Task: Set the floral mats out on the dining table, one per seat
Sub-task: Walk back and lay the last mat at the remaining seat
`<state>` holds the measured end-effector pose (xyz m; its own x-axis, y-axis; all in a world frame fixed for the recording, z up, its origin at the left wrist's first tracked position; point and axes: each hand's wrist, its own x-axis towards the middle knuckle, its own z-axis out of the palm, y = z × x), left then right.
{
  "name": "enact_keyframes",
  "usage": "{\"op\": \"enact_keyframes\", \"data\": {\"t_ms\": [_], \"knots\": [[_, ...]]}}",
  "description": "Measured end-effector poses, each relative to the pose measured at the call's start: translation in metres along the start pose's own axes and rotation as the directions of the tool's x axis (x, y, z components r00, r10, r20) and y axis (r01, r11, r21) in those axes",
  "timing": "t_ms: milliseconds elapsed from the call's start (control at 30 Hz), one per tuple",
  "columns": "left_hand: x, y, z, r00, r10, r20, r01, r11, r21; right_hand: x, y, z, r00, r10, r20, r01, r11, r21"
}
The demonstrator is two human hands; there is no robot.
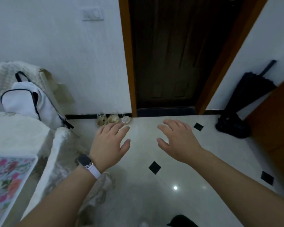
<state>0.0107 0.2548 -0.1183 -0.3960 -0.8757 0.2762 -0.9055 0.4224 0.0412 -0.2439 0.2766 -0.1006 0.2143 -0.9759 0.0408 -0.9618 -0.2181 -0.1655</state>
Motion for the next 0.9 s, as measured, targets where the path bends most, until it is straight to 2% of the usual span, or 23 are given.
{"op": "enact_keyframes", "data": {"t_ms": [267, 533, 733, 900], "knots": [[0.048, -0.064, 0.037, 0.986, -0.15, 0.07, 0.144, 0.986, 0.083, 0.128, 0.009, 0.026, 0.983, -0.168, 0.08, 0.159, 0.981, 0.11], [0.136, -0.103, 0.035, 0.932, -0.361, 0.019, 0.35, 0.916, 0.196, 0.281, 0.03, 0.014, 0.916, -0.396, 0.065, 0.379, 0.906, 0.188], [0.185, -0.121, 0.037, 0.86, -0.51, -0.004, 0.499, 0.84, 0.215, 0.375, 0.034, 0.015, 0.851, -0.522, 0.065, 0.504, 0.844, 0.186], [0.181, -0.149, 0.027, 0.765, -0.643, -0.032, 0.627, 0.733, 0.264, 0.425, -0.011, 0.024, 0.766, -0.637, 0.083, 0.606, 0.759, 0.238]]}}
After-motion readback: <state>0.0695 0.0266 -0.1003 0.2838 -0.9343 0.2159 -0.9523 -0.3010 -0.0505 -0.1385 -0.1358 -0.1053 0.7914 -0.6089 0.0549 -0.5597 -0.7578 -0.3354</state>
